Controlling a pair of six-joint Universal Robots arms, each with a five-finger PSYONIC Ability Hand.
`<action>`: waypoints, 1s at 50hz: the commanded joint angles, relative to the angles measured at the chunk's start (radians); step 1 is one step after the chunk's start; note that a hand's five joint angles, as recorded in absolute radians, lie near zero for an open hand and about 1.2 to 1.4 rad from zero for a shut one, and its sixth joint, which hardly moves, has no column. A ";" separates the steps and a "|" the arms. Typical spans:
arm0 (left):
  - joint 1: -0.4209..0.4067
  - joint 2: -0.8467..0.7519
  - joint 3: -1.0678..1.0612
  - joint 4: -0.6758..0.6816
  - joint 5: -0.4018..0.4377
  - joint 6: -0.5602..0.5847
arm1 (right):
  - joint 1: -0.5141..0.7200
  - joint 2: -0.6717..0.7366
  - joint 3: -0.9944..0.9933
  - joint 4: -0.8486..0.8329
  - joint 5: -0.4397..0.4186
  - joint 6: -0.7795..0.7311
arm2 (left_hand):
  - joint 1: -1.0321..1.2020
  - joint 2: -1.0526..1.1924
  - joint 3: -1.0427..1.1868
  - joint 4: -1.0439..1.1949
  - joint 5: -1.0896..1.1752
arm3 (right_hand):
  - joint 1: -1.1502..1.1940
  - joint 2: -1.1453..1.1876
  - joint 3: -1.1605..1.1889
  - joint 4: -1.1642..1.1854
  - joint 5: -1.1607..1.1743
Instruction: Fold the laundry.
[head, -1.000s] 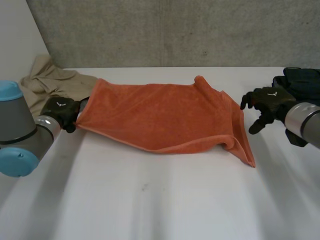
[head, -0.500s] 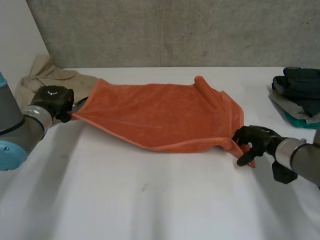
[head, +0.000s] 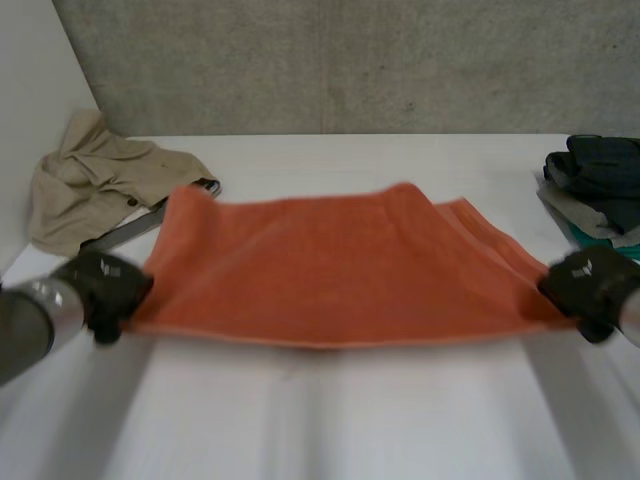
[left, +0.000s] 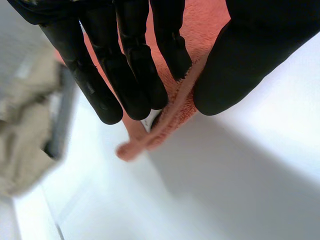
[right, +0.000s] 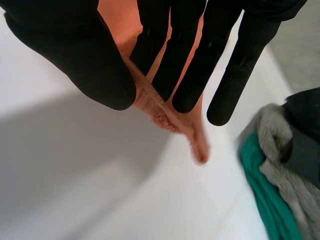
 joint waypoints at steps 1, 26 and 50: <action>-0.018 0.042 -0.094 -0.131 -0.043 0.162 | -0.049 -0.045 0.062 0.133 -0.006 -0.266 | 0.249 0.203 0.207 0.197 0.235 | 0.264 0.219 0.216 0.201 0.217; -0.096 -0.305 0.940 0.229 -0.083 -0.168 | 0.160 0.285 -0.723 -0.471 0.239 0.267 | 0.249 0.203 0.207 0.197 0.235 | 0.264 0.219 0.216 0.201 0.217; -0.067 -0.331 0.844 0.458 -0.121 -0.407 | 0.146 0.283 -0.693 -0.721 0.228 0.501 | 0.249 0.203 0.207 0.197 0.235 | 0.264 0.219 0.216 0.201 0.217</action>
